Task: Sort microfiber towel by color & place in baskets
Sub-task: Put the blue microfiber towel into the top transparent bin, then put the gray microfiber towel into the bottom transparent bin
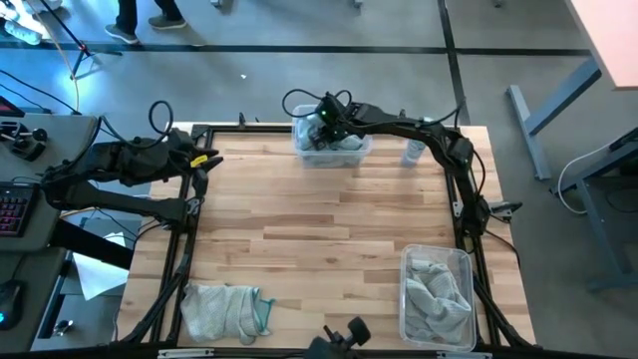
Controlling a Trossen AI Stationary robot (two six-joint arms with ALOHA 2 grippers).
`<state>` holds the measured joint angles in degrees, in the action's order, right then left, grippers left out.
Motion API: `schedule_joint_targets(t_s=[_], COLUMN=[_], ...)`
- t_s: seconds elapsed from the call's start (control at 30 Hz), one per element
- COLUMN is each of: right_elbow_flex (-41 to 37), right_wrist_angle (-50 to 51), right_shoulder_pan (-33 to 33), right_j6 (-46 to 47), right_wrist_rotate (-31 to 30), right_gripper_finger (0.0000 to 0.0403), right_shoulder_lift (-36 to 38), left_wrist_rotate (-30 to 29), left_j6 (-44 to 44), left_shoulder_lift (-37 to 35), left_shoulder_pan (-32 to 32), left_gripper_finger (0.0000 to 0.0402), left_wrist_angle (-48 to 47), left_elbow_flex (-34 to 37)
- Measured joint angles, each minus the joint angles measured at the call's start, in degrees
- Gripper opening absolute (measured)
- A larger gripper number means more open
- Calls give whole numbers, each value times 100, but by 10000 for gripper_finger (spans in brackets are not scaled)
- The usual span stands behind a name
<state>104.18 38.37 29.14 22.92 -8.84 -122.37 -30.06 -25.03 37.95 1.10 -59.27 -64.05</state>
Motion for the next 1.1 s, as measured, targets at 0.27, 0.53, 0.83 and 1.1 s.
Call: schedule_joint_targets(t_s=[0.27,0.53,0.83,1.1], right_elbow_flex=[0,0,0,0], right_wrist_angle=[21,-21,61,354], right_shoulder_pan=[101,115,228,235], right_j6=[568,564,600,668], right_wrist_rotate=[119,245,911,427], right_gripper_finger=[3,85,202,215], right_shoulder_lift=[-259,-263,391,1235], left_wrist_rotate=[-79,-82,-69,-57], left_j6=[-35,-135,-142,-140], left_shoulder_lift=[0,0,0,0], left_shoulder_pan=[0,0,0,0], left_gripper_finger=[102,102,102,102], left_wrist_angle=[1,2,2,2], left_elbow_flex=[0,0,0,0])
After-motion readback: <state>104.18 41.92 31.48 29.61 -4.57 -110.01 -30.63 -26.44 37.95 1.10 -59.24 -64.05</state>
